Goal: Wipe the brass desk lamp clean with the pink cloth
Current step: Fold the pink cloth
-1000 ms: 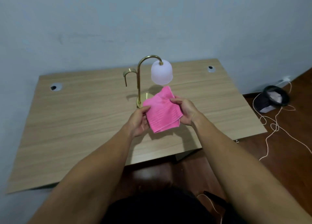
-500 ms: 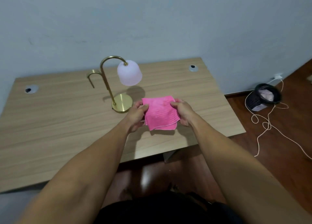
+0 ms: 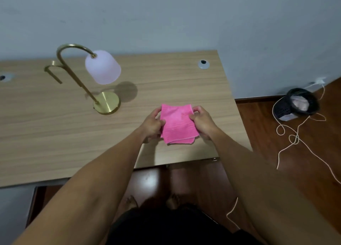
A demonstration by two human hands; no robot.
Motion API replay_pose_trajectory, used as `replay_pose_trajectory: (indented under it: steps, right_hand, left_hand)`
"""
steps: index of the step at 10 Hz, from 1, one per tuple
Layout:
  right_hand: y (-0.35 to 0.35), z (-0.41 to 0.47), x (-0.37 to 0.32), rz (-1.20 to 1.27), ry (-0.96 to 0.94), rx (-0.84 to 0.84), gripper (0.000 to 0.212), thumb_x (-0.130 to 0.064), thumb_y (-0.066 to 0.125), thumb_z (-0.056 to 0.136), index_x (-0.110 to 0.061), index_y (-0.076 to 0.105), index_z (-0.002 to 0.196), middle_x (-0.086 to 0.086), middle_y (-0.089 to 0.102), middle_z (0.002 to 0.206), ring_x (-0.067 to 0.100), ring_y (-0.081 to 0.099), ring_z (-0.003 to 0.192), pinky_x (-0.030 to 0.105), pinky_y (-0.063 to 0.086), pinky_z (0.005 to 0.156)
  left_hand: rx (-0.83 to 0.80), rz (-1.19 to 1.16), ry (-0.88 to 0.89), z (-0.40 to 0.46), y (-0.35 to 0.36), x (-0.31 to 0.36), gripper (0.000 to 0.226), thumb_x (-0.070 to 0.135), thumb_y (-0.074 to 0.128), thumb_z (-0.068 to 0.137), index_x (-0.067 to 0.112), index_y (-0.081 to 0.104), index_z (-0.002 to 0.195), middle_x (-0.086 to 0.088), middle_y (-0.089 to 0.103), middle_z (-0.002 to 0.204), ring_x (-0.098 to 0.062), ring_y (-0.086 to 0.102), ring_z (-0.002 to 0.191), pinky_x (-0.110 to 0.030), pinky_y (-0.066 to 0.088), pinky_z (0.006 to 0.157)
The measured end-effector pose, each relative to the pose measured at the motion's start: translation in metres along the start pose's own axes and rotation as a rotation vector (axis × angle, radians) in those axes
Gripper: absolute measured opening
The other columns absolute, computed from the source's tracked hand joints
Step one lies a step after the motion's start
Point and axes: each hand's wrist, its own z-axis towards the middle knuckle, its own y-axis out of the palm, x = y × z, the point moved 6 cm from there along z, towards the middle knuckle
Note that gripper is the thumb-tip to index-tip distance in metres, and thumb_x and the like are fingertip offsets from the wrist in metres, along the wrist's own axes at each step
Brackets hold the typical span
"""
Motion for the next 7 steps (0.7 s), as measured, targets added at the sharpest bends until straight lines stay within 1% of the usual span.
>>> replay_pose_trajectory:
  steps: [1, 2, 3, 4, 5, 6, 7]
  right_hand:
    - [-0.008, 0.009, 0.009, -0.044, -0.032, 0.026, 0.009, -0.012, 0.057, 0.101, -0.019, 0.056, 0.096, 0.015, 0.067, 0.107, 0.030, 0.067, 0.081, 0.042, 0.052, 0.067]
    - [-0.017, 0.016, 0.014, -0.148, -0.095, 0.068, 0.009, -0.003, 0.057, 0.099, -0.012, 0.056, 0.099, 0.009, 0.062, 0.100, 0.022, 0.058, 0.086, 0.033, 0.045, 0.073]
    - [-0.023, 0.022, 0.022, -0.238, -0.086, 0.096, 0.011, -0.005, 0.058, 0.096, -0.015, 0.056, 0.100, 0.006, 0.062, 0.102, 0.024, 0.058, 0.094, 0.033, 0.045, 0.078]
    - [-0.028, 0.026, 0.034, -0.314, -0.051, 0.145, 0.013, -0.009, 0.056, 0.094, -0.013, 0.056, 0.107, 0.007, 0.062, 0.104, 0.027, 0.059, 0.098, 0.030, 0.038, 0.077]
    - [-0.031, 0.020, 0.036, -0.497, -0.038, 0.161, 0.034, -0.021, 0.052, 0.097, -0.016, 0.050, 0.130, 0.013, 0.065, 0.119, 0.034, 0.062, 0.107, 0.037, 0.046, 0.085]
    - [-0.032, 0.014, 0.033, -0.653, -0.095, 0.196, 0.041, -0.024, 0.049, 0.099, -0.015, 0.045, 0.139, 0.017, 0.063, 0.128, 0.038, 0.061, 0.113, 0.045, 0.049, 0.091]
    - [-0.025, 0.008, 0.021, -0.683, -0.204, 0.202, 0.036, -0.018, 0.046, 0.101, -0.010, 0.049, 0.136, 0.020, 0.064, 0.126, 0.041, 0.061, 0.112, 0.045, 0.049, 0.088]
  left_hand:
    - [0.008, 0.053, -0.005, 0.009, 0.011, -0.003, 0.063, -0.003, 0.040, 0.104, 0.034, 0.031, 0.154, -0.009, 0.060, 0.082, -0.016, 0.056, 0.055, -0.026, 0.049, 0.041]
    - [0.024, 0.096, -0.003, 0.021, 0.020, -0.009, 0.060, -0.003, 0.039, 0.105, 0.032, 0.033, 0.153, -0.009, 0.057, 0.081, -0.010, 0.055, 0.042, -0.023, 0.044, 0.038]
    - [0.041, 0.111, 0.007, 0.035, 0.026, -0.017, 0.060, -0.005, 0.038, 0.103, 0.028, 0.035, 0.153, -0.005, 0.060, 0.084, -0.016, 0.057, 0.050, -0.029, 0.048, 0.047]
    - [0.070, 0.119, 0.022, 0.045, 0.029, -0.025, 0.054, -0.006, 0.039, 0.103, 0.022, 0.039, 0.148, 0.002, 0.062, 0.098, -0.026, 0.062, 0.075, -0.041, 0.055, 0.066]
    - [0.167, 0.269, 0.052, 0.045, 0.022, -0.031, 0.051, 0.003, 0.050, 0.102, 0.018, 0.038, 0.149, 0.001, 0.065, 0.085, -0.022, 0.067, 0.073, -0.037, 0.061, 0.072]
    - [0.289, 0.505, 0.009, 0.038, 0.009, -0.037, 0.054, 0.025, 0.059, 0.098, 0.024, 0.038, 0.148, -0.012, 0.073, 0.106, -0.026, 0.073, 0.088, -0.034, 0.060, 0.081]
    - [0.356, 0.653, 0.001, 0.026, -0.005, -0.034, 0.052, 0.037, 0.056, 0.093, 0.027, 0.044, 0.142, -0.014, 0.069, 0.123, -0.036, 0.069, 0.105, -0.044, 0.055, 0.097]
